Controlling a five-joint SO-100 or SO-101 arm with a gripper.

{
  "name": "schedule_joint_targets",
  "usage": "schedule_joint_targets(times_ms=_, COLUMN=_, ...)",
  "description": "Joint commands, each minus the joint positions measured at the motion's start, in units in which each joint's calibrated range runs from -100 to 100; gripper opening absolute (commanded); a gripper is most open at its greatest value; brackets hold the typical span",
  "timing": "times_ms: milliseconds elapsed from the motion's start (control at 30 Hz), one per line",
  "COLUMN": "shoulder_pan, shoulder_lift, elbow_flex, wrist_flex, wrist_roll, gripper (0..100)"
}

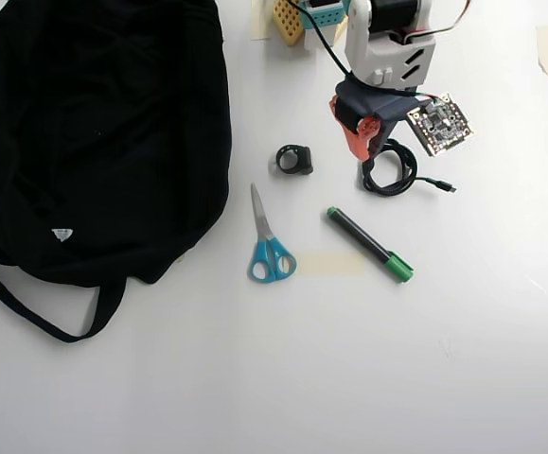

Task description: Put the green marker into the black bag

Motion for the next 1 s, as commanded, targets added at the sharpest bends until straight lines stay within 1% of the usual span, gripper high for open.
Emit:
schedule_joint_targets(times_ms=0, shoulder_pan=1.8, shoulder_lift=-1.4, elbow_flex=-2.5, wrist_flex=-0.7, wrist_roll=3.7, gripper=2)
schedule_joint_targets(times_ms=200, shoulder_pan=4.1, shoulder_lift=-1.2, elbow_flex=-2.3, wrist_flex=-3.9, wrist_roll=9.5, gripper=2)
schedule_joint_targets(times_ms=333, shoulder_pan=4.0, shoulder_lift=1.1, elbow_flex=-1.8, wrist_flex=-5.6, wrist_roll=12.6, gripper=2)
schedule_joint_targets(times_ms=633, shoulder_pan=2.9, shoulder_lift=2.5, elbow_flex=-1.8, wrist_flex=-6.3, wrist_roll=17.4, gripper=2)
schedule_joint_targets(times_ms=833, shoulder_pan=2.1, shoulder_lift=4.9, elbow_flex=-2.8, wrist_flex=-6.7, wrist_roll=18.0, gripper=2)
schedule_joint_targets(times_ms=967, shoulder_pan=-0.1, shoulder_lift=8.2, elbow_flex=-4.7, wrist_flex=-9.5, wrist_roll=17.4, gripper=2)
